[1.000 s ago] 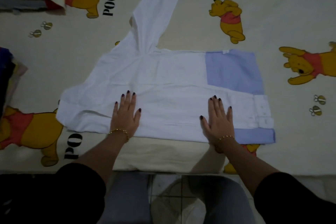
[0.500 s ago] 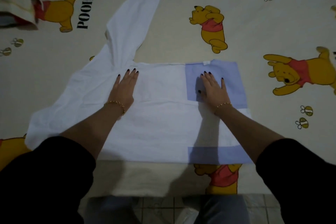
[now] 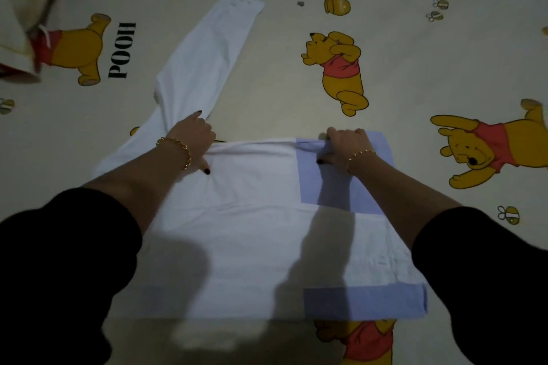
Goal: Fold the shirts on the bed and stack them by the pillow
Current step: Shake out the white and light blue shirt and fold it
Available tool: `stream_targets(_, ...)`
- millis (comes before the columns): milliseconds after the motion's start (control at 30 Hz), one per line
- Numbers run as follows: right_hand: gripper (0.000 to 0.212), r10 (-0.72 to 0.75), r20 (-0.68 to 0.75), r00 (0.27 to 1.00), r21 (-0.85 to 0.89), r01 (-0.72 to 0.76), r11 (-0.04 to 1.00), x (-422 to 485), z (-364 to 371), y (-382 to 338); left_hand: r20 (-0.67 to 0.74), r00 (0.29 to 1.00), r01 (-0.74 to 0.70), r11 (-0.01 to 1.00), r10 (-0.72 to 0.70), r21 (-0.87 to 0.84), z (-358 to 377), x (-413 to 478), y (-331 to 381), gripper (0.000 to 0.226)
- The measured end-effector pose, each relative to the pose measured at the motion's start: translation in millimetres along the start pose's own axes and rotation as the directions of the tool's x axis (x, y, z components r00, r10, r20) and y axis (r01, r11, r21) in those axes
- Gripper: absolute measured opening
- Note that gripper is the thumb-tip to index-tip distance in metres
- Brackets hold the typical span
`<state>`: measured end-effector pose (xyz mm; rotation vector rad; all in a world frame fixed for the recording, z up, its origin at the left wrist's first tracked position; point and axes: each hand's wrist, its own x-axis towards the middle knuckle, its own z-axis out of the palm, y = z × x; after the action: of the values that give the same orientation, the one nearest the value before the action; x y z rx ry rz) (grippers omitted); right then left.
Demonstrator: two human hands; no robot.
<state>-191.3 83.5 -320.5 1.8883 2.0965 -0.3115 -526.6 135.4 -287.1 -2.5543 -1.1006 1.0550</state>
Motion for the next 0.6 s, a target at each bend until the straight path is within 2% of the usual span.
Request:
stream_targets(100, 0.043, -0.012, -0.038, 0.999, -0.075, 0.009, 0.997, -19, -5, -1, -0.002, 0.996, -0.085, 0.995, 0.085, 0.05, -9, -20, 1, 0.053)
stream_targets(200, 0.024, -0.078, -0.056, 0.995, -0.196, 0.066, 0.978, -46, -15, -5, -0.005, 0.992, -0.128, 0.99, 0.128, 0.064, -12, -50, 14, 0.025)
stream_targets(300, 0.015, -0.101, -0.022, 0.995, -0.239, 0.093, 0.966, -82, -21, -9, 0.015, 0.995, -0.102, 0.995, 0.102, 0.008, -9, -81, 29, 0.022)
stream_targets(367, 0.008, -0.118, -0.049, 0.992, -0.253, 0.102, 0.962, -109, -15, -14, 0.011, 0.997, -0.077, 0.997, 0.077, -0.016, -5, -103, 42, 0.023)
stream_targets(433, 0.025, -0.133, -0.136, 0.982, -0.209, 0.102, 0.973, -135, -5, -16, -0.005, 0.997, -0.072, 0.997, 0.072, -0.022, -4, -125, 59, 0.023)
stream_targets(500, 0.032, -0.131, -0.183, 0.974, -0.152, 0.104, 0.983, -167, 7, -19, -0.001, 0.998, -0.07, 0.997, 0.07, -0.03, -3, -149, 80, 0.024)
stream_targets(600, 0.039, -0.092, -0.088, 0.992, -0.083, 0.085, 0.993, -211, 38, -28, 0.03, 0.998, -0.054, 0.989, 0.059, -0.138, 11, -175, 113, 0.025)
